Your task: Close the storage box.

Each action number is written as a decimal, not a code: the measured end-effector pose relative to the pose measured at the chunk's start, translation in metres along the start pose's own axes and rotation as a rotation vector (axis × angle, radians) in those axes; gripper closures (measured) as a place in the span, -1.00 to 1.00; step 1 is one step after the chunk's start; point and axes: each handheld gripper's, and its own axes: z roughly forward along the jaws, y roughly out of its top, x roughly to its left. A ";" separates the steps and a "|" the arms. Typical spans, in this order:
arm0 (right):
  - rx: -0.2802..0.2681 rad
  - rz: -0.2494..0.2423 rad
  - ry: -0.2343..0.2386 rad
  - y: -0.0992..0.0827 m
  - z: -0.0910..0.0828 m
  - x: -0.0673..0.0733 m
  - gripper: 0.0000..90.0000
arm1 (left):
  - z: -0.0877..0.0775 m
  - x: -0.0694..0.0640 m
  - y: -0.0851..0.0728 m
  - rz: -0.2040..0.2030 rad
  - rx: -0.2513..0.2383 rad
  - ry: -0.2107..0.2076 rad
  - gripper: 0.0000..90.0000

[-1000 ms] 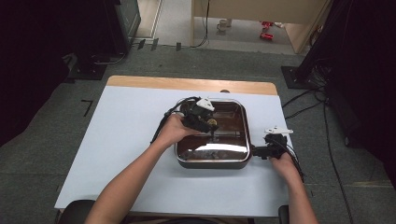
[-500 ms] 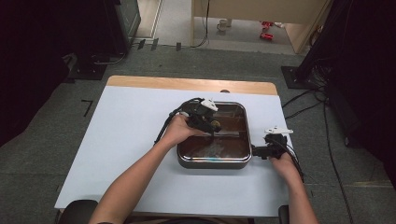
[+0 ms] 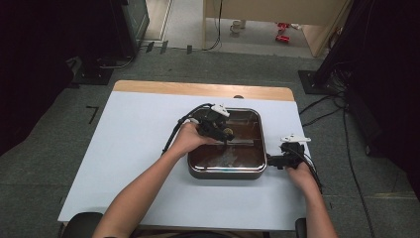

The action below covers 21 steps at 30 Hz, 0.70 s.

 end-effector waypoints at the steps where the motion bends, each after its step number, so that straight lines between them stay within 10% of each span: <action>1: 0.000 0.000 0.000 0.000 0.000 0.000 -1.00 | -0.002 0.000 0.000 0.001 -0.006 0.000 0.22; 21: -0.001 -0.001 -0.001 0.000 0.000 0.000 -1.00 | -0.055 -0.006 -0.028 -0.092 -0.097 0.063 -0.15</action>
